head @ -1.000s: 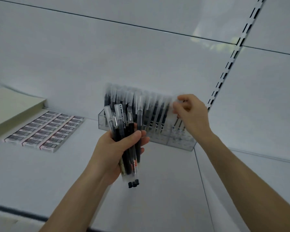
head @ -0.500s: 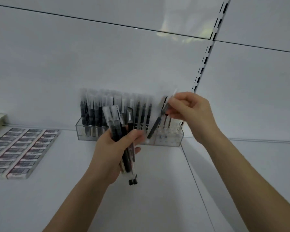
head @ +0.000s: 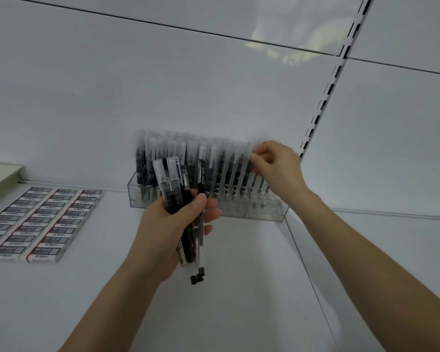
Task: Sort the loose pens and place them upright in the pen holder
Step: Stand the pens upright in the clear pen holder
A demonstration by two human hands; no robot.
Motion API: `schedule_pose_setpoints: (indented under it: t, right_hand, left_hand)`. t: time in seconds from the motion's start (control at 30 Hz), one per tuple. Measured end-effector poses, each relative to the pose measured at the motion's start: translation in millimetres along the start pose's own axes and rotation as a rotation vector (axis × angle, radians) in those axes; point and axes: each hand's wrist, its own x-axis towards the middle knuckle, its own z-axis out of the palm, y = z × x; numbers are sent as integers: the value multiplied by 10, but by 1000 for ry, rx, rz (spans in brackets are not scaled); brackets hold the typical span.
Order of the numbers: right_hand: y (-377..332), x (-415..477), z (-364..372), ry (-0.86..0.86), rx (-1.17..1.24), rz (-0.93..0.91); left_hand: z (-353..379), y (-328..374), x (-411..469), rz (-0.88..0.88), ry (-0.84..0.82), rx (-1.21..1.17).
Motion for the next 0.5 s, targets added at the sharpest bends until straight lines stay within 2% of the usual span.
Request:
schedule_pose_setpoints:
  t: [0.2,0.27,0.3,0.37,0.43,0.5]
  right_hand:
    - [-6,-111,-18,5,-9,82]
    - [-100,-204,-122,36,127,97]
    - [-166,-279,-168,13,246,111]
    - [-297,-436,-225,-138,401,139]
    - [-368,-551,-230,-256,436,142]
    - [-373,-605,-228,-254,484,149]
  left_hand:
    - [5,7,-24,18,-12,35]
    - [23,12,-28,24,-33,37]
    - [44,11,-32,25,-48,40]
    - [107,-12,-34,20,-73,47]
    - [186,-42,-29,12,-95,69]
    - [279,-68,-24,1,-127,103]
